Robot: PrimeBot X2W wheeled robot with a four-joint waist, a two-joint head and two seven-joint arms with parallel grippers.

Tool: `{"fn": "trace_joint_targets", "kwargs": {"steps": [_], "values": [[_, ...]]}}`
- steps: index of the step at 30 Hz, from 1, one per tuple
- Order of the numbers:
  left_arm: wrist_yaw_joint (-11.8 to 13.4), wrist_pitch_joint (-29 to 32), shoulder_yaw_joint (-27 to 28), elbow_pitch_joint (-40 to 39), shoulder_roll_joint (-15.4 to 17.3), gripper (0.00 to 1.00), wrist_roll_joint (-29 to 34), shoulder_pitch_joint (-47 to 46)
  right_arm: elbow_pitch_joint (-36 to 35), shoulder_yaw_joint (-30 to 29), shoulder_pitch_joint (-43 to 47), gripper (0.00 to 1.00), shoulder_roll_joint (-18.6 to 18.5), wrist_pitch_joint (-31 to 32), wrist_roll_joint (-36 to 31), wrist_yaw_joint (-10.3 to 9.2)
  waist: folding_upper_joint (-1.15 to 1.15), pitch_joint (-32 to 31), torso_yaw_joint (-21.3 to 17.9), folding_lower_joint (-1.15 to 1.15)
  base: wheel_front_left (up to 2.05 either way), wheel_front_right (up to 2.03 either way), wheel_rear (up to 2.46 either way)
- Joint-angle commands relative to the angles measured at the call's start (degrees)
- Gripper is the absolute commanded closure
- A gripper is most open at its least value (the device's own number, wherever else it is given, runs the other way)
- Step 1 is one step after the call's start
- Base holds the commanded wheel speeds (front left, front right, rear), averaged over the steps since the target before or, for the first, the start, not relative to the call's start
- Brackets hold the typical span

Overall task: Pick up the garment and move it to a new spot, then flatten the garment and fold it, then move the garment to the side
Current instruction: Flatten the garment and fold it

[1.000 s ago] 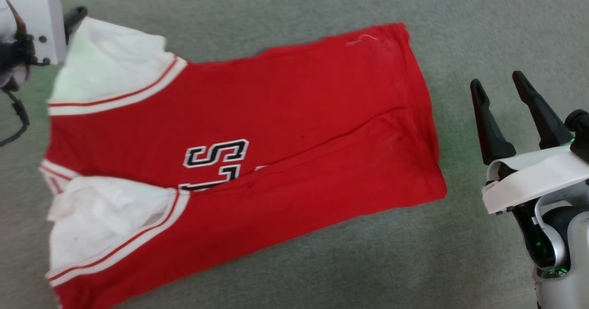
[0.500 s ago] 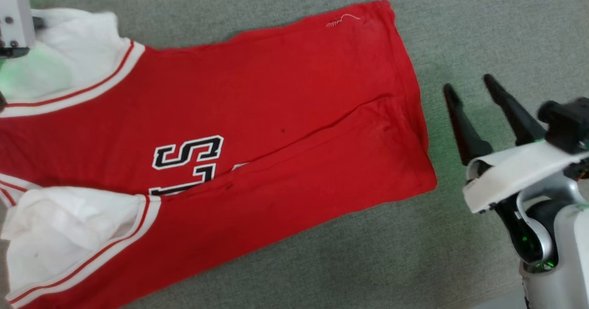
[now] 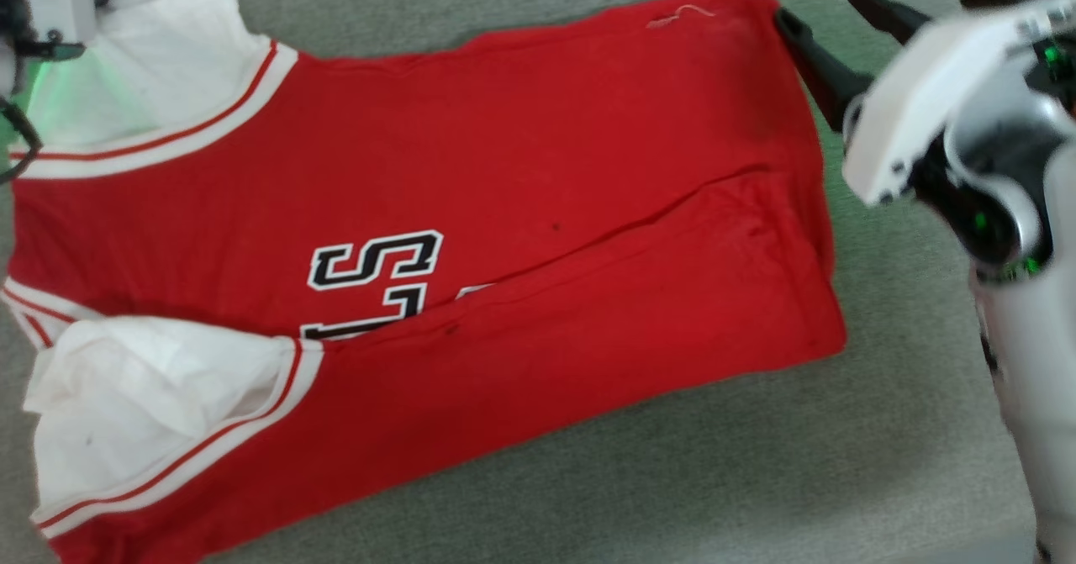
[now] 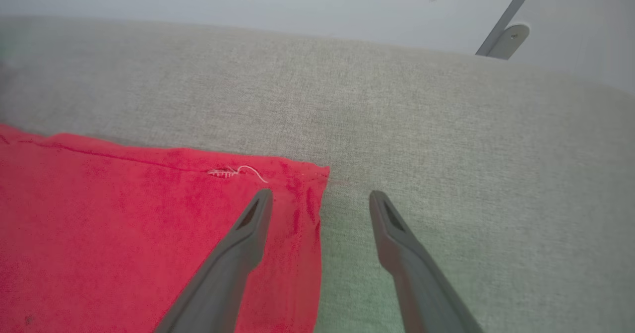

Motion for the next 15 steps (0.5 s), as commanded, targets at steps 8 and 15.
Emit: {"fn": "trace_joint_targets", "kwargs": {"steps": [8, 15], "values": [[-0.4, -0.7, -1.5, 2.3, -2.9, 1.00, 0.2, 4.1, 18.7, 5.8, -12.1, 0.00, 1.0, 8.3, 3.8, -0.09, 0.00, 1.6, 2.4, 0.00, 0.00, 0.00, 0.00], [-0.9, -2.7, -1.2, 2.6, -3.7, 1.00, 0.1, 3.6, 27.7, 10.8, -15.7, 1.00, 1.4, 13.4, 7.6, -0.06, 0.00, 1.6, 3.3, 0.00, 0.00, 0.00, 0.00]]}}
